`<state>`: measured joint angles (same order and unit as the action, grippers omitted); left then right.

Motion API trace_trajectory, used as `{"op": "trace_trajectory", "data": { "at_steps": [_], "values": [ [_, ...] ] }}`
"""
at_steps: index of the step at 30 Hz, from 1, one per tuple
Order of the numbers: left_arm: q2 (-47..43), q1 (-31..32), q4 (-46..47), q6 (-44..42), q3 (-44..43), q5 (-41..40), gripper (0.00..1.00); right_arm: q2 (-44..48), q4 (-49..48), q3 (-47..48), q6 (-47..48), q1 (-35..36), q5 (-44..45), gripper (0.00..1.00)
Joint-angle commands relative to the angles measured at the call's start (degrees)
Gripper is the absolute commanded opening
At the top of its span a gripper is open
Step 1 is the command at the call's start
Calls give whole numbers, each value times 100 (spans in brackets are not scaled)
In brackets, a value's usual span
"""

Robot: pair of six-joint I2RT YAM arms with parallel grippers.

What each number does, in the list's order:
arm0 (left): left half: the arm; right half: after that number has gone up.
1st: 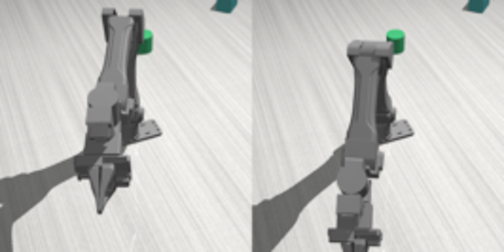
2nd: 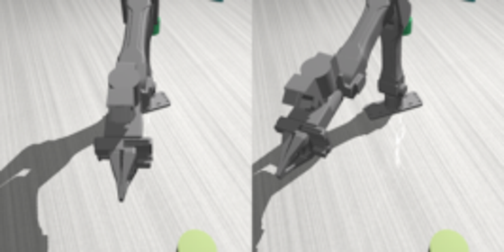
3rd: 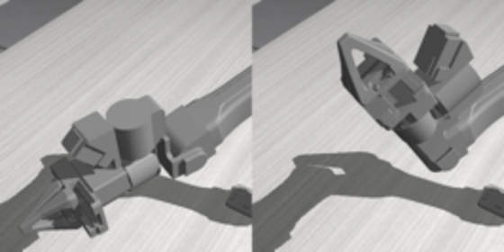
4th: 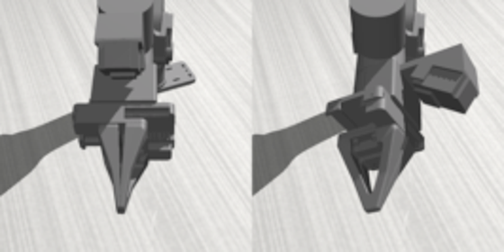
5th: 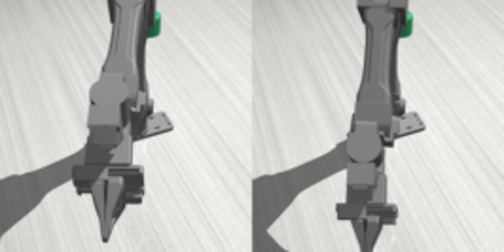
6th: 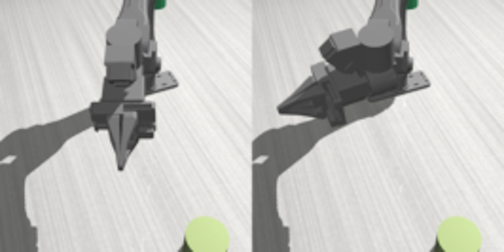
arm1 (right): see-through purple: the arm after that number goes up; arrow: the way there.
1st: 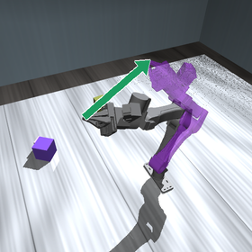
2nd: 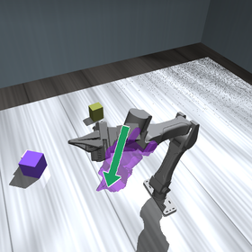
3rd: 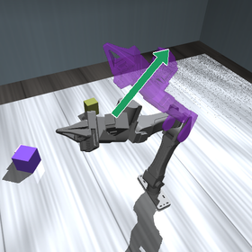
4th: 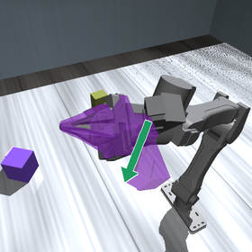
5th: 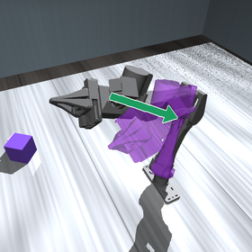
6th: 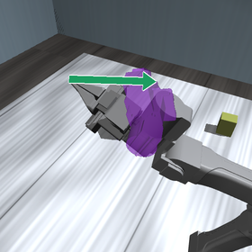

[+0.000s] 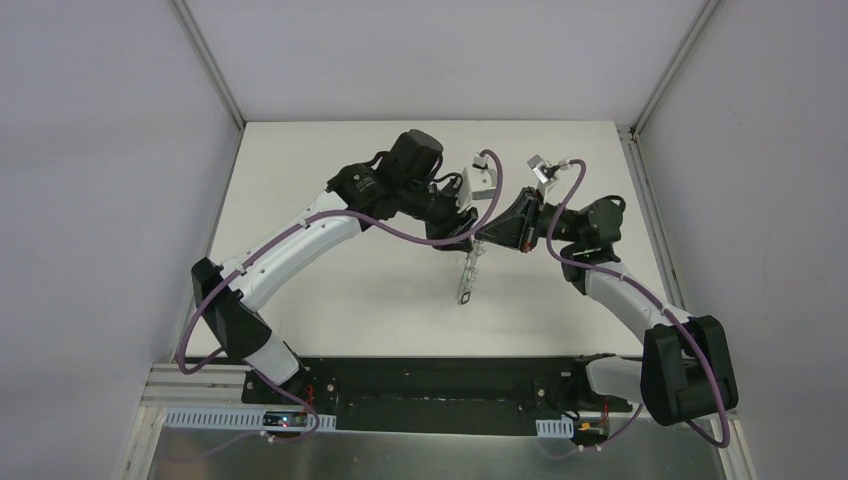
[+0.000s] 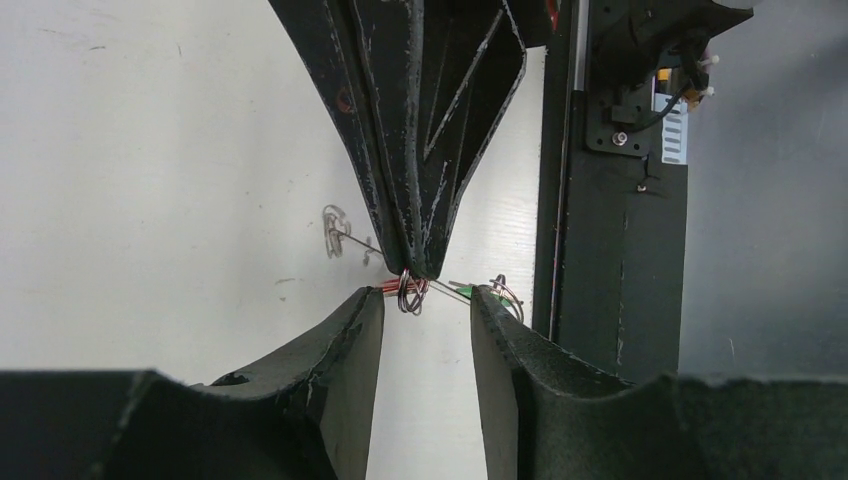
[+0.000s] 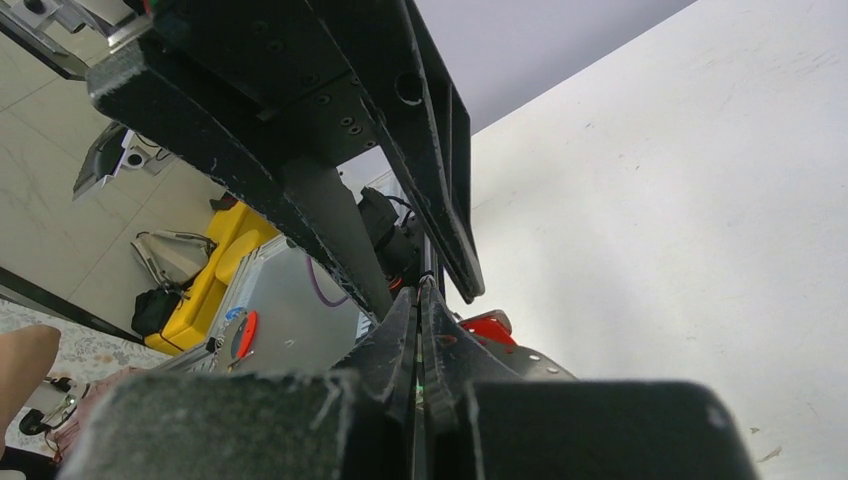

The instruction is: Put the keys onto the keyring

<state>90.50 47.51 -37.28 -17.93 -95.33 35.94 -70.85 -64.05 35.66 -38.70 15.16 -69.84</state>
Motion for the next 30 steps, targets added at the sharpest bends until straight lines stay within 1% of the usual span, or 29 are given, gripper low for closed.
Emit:
{"op": "trace_trajectory", "data": {
  "at_steps": [1,6,14,24,30],
  "values": [
    [102,-104,88,125,-257,278,37,70,-446,38,54,51,-90,0],
    [152,-267,199,335,-283,560,34,54,-428,42,87,49,-124,0],
    [102,-430,292,490,-163,1295,37,-7,-310,63,190,54,-152,0],
    [229,-435,311,435,-109,1454,23,9,-296,70,178,61,-152,0],
    [223,-444,252,334,-45,1524,20,2,-301,62,178,57,-152,0]
  ]
}}
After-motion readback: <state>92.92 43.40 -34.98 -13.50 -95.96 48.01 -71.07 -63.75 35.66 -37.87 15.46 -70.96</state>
